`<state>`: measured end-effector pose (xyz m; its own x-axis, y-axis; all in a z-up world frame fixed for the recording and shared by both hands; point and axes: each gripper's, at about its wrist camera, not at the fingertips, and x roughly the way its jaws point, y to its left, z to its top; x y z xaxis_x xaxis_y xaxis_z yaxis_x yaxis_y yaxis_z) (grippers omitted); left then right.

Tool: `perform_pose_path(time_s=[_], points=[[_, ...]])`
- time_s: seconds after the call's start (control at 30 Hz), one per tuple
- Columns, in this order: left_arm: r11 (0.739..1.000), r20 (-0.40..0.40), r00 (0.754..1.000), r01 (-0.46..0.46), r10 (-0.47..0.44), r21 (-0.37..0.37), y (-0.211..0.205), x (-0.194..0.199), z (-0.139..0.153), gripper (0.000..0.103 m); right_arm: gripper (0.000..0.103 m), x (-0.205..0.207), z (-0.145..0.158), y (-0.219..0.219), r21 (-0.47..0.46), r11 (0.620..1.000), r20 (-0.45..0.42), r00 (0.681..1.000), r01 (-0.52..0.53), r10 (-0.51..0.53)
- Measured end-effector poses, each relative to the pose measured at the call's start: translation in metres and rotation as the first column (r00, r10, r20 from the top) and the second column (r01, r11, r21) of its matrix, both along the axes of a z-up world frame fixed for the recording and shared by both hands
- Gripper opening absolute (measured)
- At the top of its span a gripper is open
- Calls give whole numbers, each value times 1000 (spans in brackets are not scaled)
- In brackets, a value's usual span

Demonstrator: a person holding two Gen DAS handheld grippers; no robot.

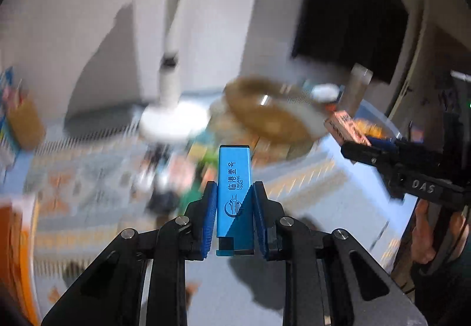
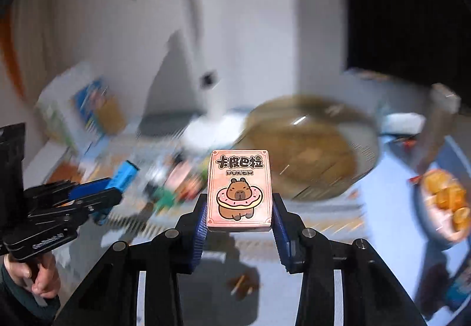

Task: Organize rigid objects
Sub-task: 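Lift both held boxes and carry them over the golden ribbed bowl, then open both grippers to drop the boxes into the bowl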

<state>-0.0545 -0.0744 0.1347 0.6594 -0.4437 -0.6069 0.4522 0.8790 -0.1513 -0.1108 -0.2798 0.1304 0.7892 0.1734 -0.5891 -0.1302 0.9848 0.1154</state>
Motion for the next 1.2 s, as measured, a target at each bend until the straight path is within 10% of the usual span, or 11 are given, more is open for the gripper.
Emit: perform_pose_path(time_s=[0.2, 0.7, 0.73, 0.83, 1.2], points=[[996, 26, 998, 52, -50, -72, -67, 63, 32, 21, 40, 37, 24, -51, 11, 983, 12, 983, 184, -185], [994, -134, 985, 108, -110, -22, -152, 134, -50, 22, 40, 108, -45, -88, -7, 971, -228, 945, 240, -235], [994, -117, 988, 103, -105, -18, -154, 133, -49, 36, 42, 108, -46, -88, -9, 969, -230, 943, 245, -241], [997, -52, 996, 63, -65, -45, -138, 126, -34, 79, 56, 99, -36, -92, -13, 960, -176, 945, 279, -277], [990, 162, 983, -63, 84, -129, -26, 42, 59, 79, 57, 35, 32, -74, 81, 963, -5, 966, 257, -257]])
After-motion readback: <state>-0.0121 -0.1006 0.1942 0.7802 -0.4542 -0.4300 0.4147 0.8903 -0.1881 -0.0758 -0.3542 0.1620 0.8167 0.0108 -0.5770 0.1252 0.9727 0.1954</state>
